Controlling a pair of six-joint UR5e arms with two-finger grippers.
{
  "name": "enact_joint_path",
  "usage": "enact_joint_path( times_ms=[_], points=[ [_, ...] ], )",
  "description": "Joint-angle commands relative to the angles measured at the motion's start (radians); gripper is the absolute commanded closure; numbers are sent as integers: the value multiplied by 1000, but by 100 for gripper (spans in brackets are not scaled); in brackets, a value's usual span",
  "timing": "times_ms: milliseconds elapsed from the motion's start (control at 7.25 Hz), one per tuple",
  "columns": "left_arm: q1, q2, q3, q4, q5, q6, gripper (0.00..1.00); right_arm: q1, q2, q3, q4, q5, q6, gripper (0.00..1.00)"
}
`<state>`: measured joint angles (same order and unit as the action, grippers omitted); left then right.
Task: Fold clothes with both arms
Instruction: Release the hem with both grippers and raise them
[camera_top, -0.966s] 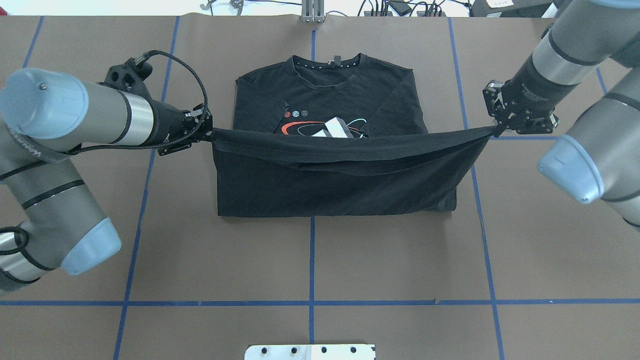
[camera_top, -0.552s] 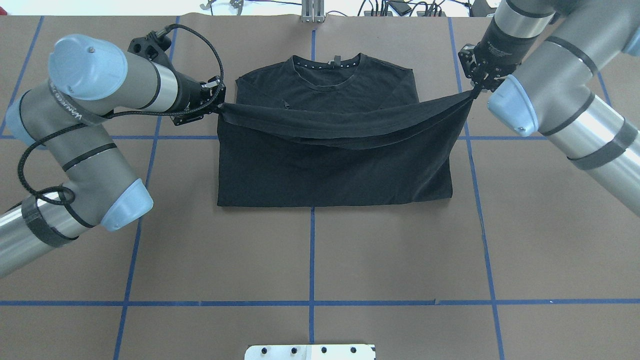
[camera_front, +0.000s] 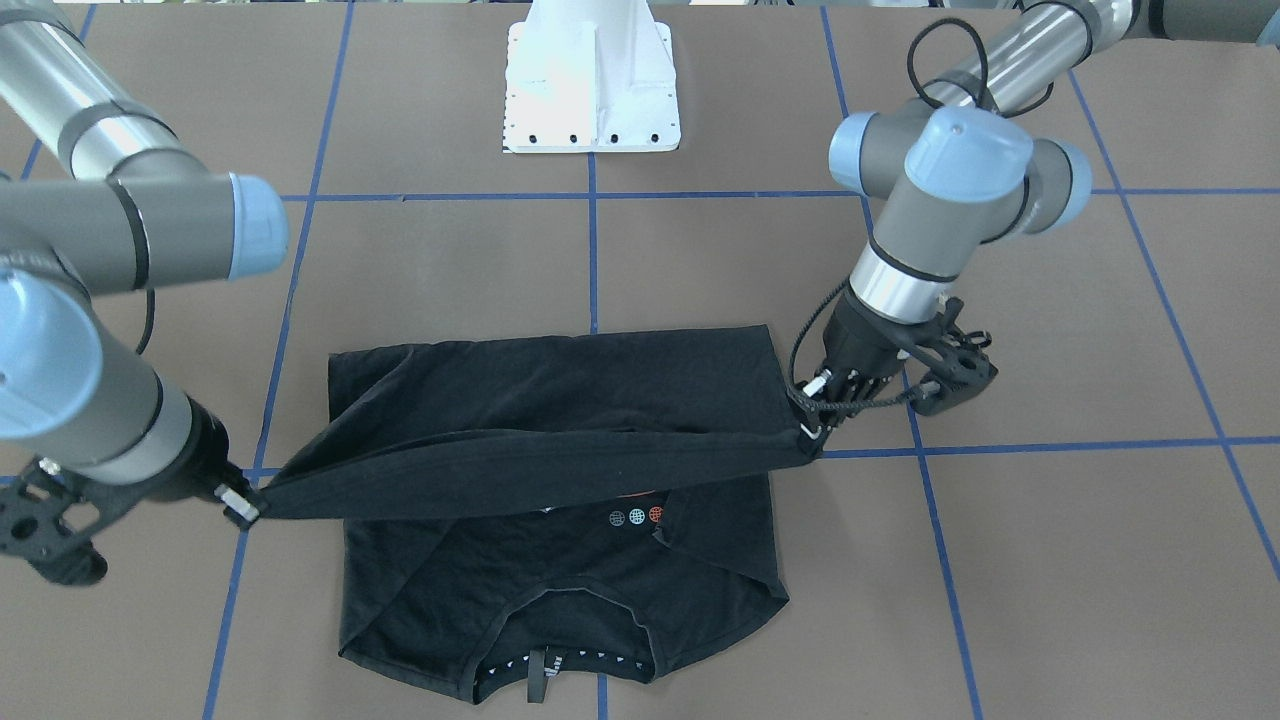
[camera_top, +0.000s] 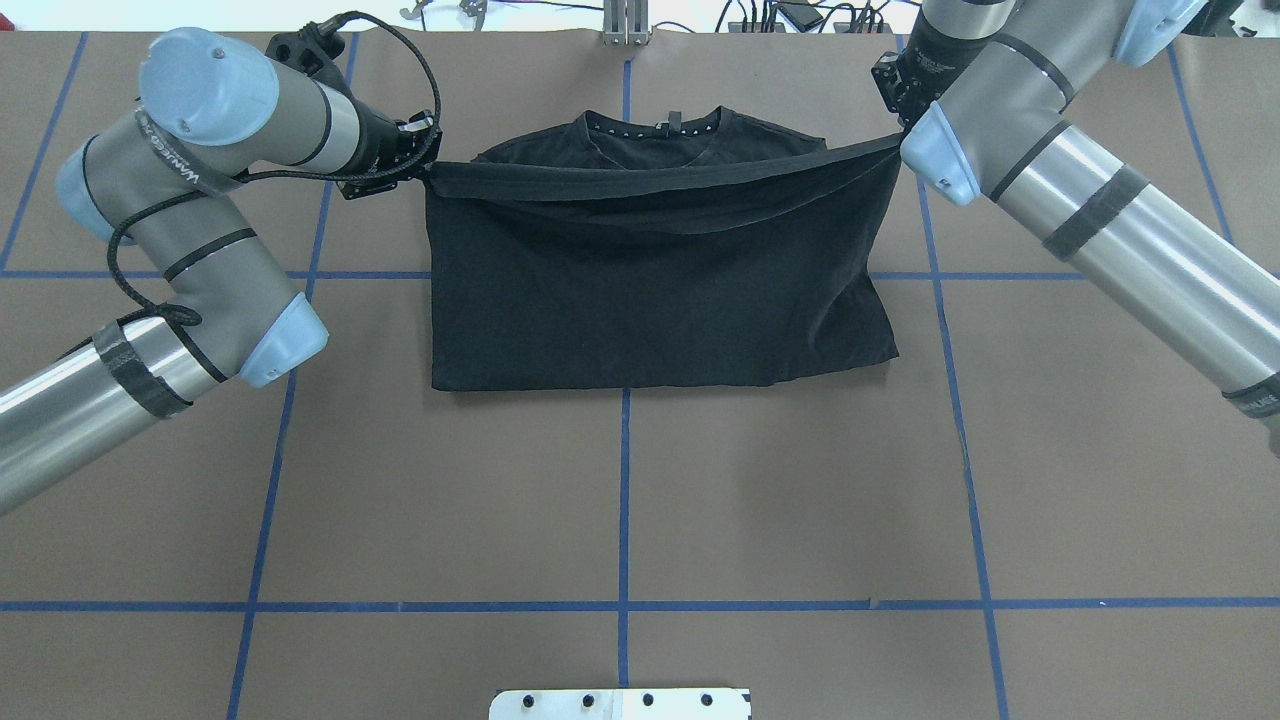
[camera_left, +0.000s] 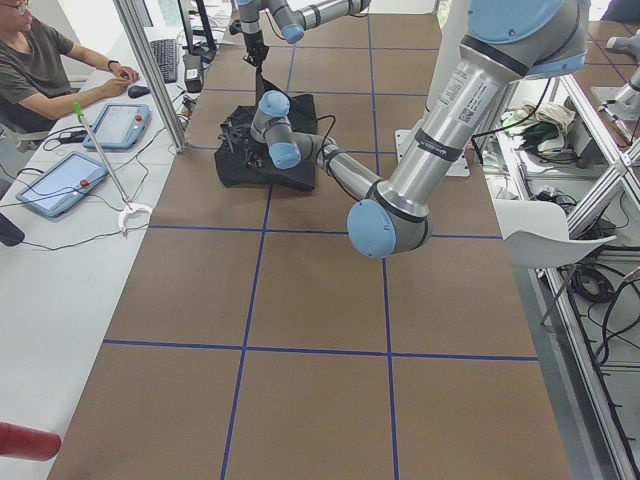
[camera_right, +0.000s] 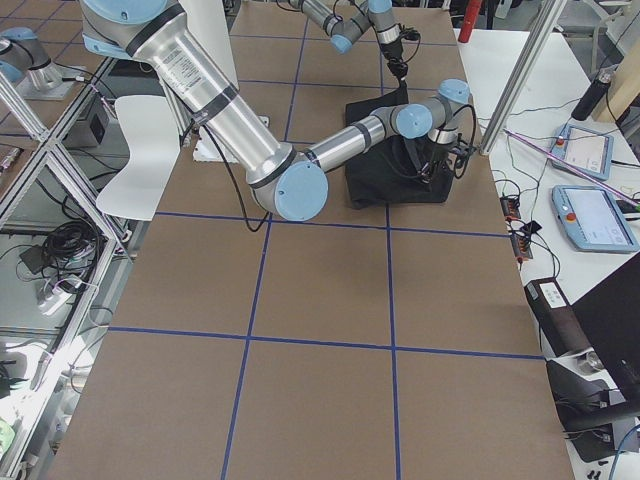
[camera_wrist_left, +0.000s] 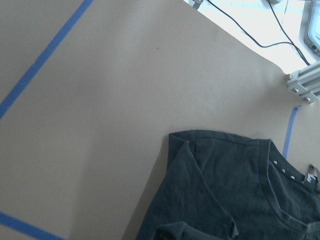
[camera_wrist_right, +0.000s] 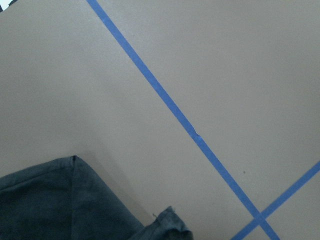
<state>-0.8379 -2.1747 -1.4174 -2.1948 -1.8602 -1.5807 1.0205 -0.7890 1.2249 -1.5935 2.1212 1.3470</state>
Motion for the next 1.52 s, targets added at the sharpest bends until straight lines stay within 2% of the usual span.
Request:
enact_joint_path(
  times_ms=[0,138,276,414,552,690,828,966,1104,1380],
  points=[
    [-10,-31,127,-113,28,2,88,-20,8,-83,75,-23,1,100],
    [-30,-40,188,-184,36,19,72,-31,51,-111,104,-27,18,68],
    [-52,-39,195,-192,35,72,54,-34,74,-119,106,-49,40,45],
    [-53,-40,195,-192,36,79,35,-30,79,-116,106,-50,49,43],
    [-66,-42,193,-197,33,80,35,-28,74,-105,109,-50,58,42],
    [-69,-45,189,-195,29,80,35,-28,47,-49,109,-49,110,40],
    [-72,-51,183,-189,27,80,35,-54,-54,97,110,-47,218,36],
    [-72,-50,173,-186,27,80,35,-112,-207,302,110,-73,274,34],
    [-72,-48,169,-184,27,80,34,-176,-290,421,110,-131,312,30],
    [-72,-40,157,-181,29,79,35,-345,-358,520,110,-318,400,30]
  ],
)
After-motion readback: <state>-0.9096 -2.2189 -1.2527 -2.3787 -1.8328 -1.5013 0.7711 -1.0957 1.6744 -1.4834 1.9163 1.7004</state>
